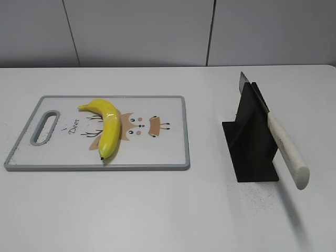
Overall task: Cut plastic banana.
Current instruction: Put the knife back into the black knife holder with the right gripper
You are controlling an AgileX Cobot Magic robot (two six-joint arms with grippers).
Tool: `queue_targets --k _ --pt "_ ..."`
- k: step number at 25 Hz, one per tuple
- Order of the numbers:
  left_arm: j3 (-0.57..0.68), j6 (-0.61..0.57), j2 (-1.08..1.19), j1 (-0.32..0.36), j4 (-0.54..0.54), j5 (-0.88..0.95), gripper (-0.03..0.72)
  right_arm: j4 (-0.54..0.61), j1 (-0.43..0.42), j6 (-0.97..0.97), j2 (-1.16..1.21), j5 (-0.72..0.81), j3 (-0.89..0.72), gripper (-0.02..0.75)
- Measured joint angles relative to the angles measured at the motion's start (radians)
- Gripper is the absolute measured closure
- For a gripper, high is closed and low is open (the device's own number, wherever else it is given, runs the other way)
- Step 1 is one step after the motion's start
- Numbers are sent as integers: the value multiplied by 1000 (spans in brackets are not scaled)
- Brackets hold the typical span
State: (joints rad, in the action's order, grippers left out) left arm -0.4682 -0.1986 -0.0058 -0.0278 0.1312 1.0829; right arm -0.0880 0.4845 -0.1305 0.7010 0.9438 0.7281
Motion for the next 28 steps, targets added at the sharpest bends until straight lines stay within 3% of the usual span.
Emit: queue_targets --k 6,12,28 --pt "0 0 0 0 0 0 98 3 0 28 -278 11 -166 187" --pt "0 0 0 0 0 0 98 3 0 31 -498 55 -200 187" --pt "0 0 0 0 1 0 98 4 -6 32 -668 102 -224 187"
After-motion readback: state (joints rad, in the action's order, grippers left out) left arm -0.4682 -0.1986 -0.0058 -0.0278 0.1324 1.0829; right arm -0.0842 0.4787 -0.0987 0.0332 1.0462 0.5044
